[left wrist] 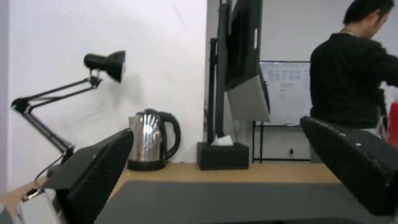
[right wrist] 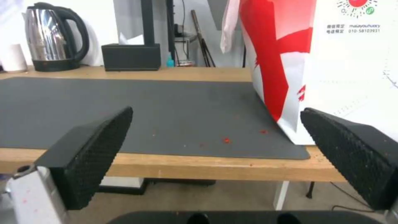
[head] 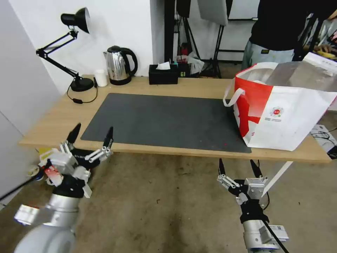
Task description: Pick up the trash from the table and place it into the takeout bag.
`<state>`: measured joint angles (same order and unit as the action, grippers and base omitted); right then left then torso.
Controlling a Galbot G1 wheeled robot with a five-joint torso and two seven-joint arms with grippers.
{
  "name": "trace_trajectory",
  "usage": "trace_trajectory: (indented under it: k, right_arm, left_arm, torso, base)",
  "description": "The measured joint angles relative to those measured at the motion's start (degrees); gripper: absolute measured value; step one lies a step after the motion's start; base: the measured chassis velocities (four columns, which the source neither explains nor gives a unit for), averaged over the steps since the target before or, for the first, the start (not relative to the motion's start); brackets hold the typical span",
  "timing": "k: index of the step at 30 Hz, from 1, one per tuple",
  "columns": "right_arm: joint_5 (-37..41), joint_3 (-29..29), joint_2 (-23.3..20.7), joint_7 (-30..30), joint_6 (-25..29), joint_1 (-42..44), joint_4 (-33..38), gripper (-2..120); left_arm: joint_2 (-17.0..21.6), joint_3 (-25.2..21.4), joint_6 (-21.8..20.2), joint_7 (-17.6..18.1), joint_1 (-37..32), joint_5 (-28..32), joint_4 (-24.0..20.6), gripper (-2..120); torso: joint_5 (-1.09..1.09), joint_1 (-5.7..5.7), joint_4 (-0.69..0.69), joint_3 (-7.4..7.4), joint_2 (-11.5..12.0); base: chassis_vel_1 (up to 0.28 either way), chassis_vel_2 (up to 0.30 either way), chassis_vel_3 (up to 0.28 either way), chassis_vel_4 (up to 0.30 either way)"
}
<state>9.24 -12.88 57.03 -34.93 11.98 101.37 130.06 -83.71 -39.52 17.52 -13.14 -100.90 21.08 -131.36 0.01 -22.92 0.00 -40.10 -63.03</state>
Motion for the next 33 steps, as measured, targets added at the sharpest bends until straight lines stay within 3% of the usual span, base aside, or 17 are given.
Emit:
trace_trajectory:
  k: [5,17,33]
  right_arm:
    - [0.0,0.0,0.0,0.0,0.0,0.0,0.0,100]
    - [0.0,0.0,0.0,0.0,0.0,0.0,0.0,100]
    - [0.0,0.0,0.0,0.0,0.0,0.0,0.0,100]
  left_arm:
    - [-2.8,2.4,2.9,0.3,-0.9,-3.0,3.6,100]
    - [-4.3,4.4,4.5,2.9,-1.8,-7.7,9.6,100]
    - [-4.3,4.7,4.5,3.3,-2.0,-8.3,11.4,100]
  torso:
    - [-0.01,0.0,0.0,0.0,0.0]
    - [-0.01,0.0,0.0,0.0,0.0]
    - [-0.02,0.0,0.0,0.0,0.0]
  base:
    - [0.0,0.0,0.0,0.0]
    - [0.0,0.0,0.0,0.0]
    - [0.0,0.0,0.0,0.0]
